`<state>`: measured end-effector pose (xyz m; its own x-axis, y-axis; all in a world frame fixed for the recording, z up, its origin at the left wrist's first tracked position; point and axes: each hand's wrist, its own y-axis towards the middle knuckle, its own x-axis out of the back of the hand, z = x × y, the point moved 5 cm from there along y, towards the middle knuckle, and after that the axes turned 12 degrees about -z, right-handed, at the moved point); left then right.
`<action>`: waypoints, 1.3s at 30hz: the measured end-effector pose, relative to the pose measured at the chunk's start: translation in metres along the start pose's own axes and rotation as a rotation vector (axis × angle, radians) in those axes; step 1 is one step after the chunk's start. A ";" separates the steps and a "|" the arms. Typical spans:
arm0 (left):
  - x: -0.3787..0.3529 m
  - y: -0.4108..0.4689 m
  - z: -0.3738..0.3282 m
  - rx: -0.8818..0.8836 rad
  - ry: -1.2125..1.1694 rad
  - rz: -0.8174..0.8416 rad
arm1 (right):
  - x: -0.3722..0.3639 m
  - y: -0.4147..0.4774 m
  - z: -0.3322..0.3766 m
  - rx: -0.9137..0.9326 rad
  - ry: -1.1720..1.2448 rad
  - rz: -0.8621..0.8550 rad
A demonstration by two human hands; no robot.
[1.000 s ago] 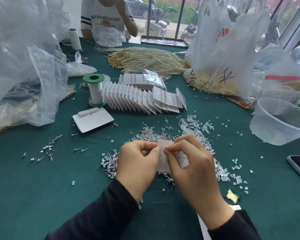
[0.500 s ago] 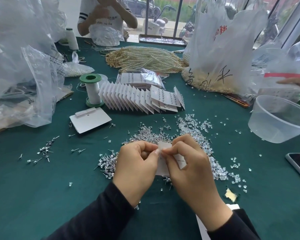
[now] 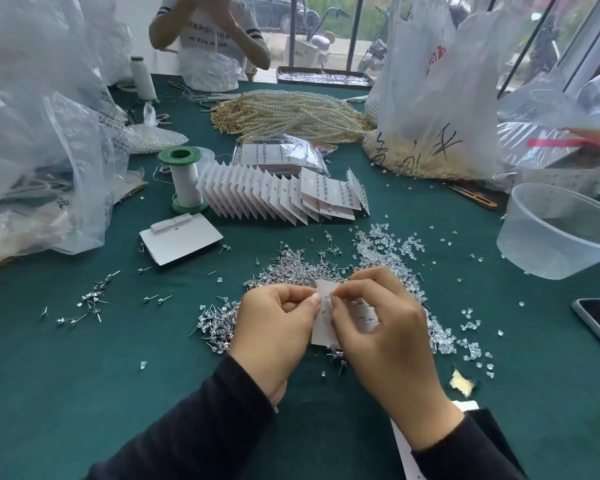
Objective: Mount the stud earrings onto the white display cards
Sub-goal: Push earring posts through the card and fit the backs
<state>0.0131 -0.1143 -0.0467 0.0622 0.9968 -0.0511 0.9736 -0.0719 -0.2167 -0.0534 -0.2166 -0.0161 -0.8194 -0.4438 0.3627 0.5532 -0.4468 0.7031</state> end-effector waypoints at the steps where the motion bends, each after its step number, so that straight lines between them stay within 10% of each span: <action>1: 0.000 0.000 0.000 -0.001 -0.008 -0.001 | 0.000 0.000 0.000 0.003 -0.001 -0.005; 39: 0.003 -0.007 -0.012 0.010 -0.062 0.088 | -0.003 -0.003 0.005 0.045 -0.012 0.000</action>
<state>0.0091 -0.1105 -0.0337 0.1336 0.9824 -0.1304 0.9627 -0.1599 -0.2181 -0.0533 -0.2101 -0.0159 -0.8214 -0.4344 0.3695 0.5460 -0.4116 0.7297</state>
